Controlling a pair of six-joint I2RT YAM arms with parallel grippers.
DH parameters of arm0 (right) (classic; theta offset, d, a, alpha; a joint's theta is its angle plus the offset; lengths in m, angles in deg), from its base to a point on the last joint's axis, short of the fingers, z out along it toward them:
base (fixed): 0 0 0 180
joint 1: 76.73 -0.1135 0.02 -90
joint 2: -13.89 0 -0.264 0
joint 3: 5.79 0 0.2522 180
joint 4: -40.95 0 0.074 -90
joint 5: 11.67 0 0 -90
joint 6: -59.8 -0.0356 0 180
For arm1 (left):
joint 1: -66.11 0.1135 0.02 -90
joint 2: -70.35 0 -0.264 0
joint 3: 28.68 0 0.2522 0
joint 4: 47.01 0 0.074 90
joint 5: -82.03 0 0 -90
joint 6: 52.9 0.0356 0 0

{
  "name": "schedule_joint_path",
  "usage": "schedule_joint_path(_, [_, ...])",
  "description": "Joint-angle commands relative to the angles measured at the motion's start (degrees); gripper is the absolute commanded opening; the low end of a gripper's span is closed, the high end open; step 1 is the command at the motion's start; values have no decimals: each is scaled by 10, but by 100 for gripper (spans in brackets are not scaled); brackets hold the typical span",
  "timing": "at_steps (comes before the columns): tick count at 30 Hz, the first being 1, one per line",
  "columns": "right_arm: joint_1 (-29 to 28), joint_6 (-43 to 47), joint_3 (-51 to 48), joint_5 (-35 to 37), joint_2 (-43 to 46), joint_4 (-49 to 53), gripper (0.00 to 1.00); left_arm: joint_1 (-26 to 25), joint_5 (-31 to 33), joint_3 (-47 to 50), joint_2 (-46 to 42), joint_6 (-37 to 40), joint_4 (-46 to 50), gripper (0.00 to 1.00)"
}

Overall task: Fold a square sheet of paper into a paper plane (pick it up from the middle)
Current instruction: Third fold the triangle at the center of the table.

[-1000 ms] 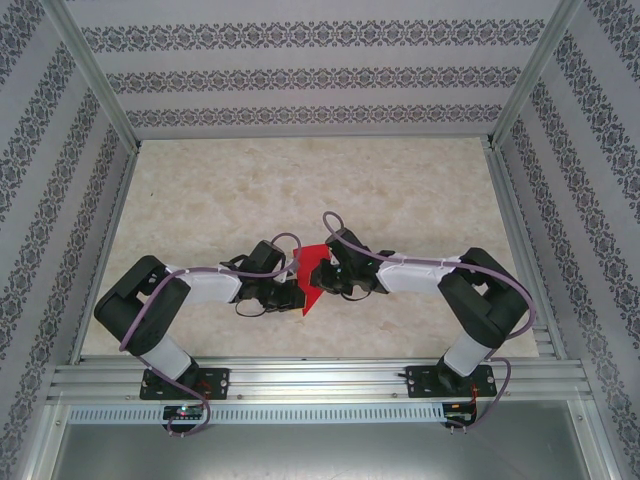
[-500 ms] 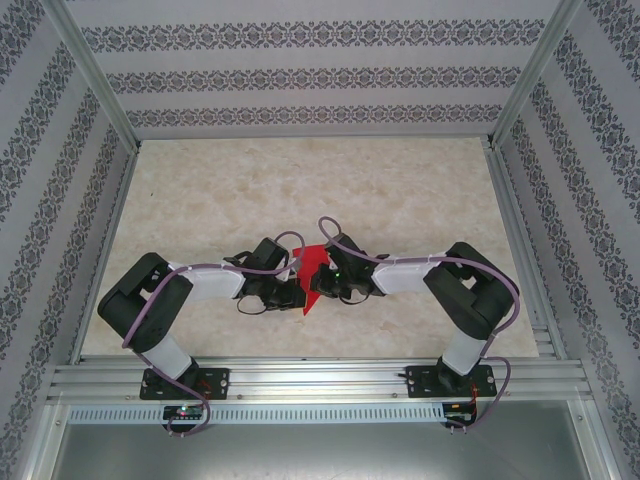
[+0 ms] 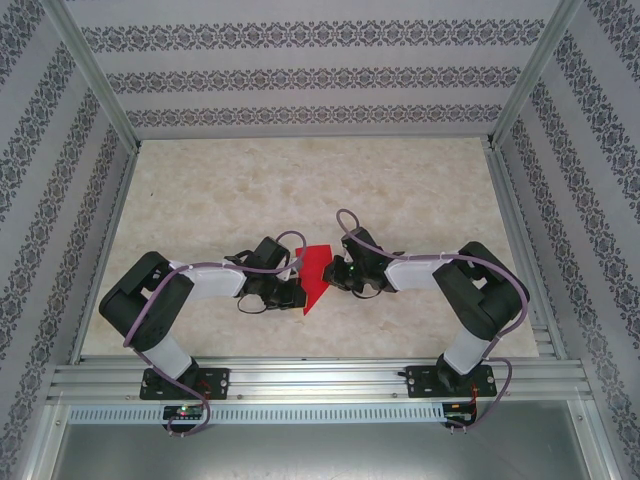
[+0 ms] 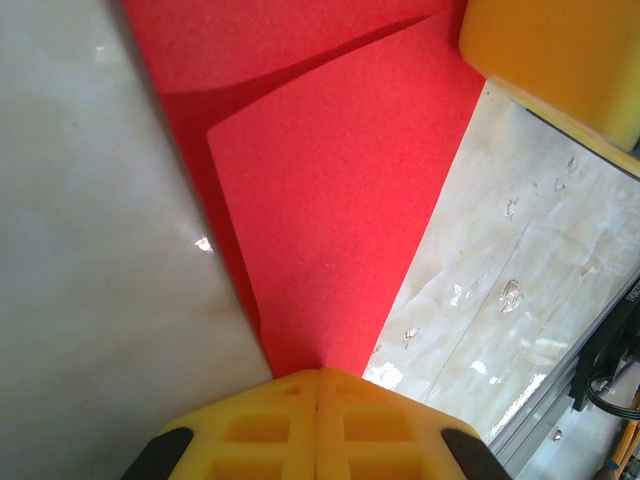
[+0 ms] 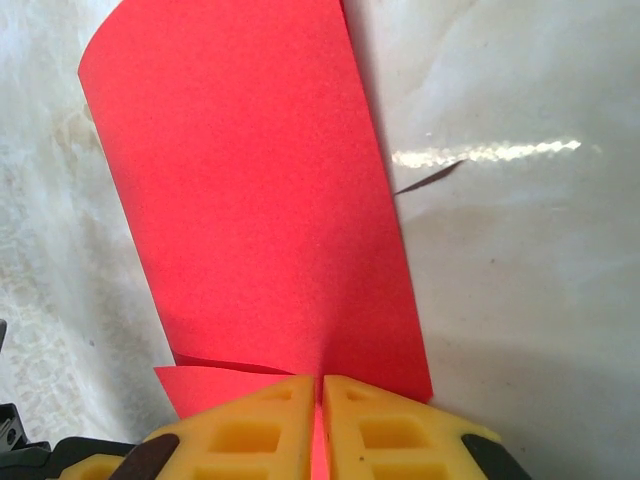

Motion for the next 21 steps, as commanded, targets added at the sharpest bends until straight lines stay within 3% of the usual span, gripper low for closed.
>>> schedule_joint_path(1, [9,2,-32,24,-11,15,13,-7,95,21,42,16,74,7])
schedule_joint_path(5, [24,14,-21,45,18,54,15,-8,99,18,41,24,85,7])
schedule_joint_path(14, [82,53,-10,15,16,62,16,-8,102,11,46,42,101,7])
schedule_joint_path(21, [88,57,-17,-4,75,64,19,-8,78,-10,28,66,118,10])
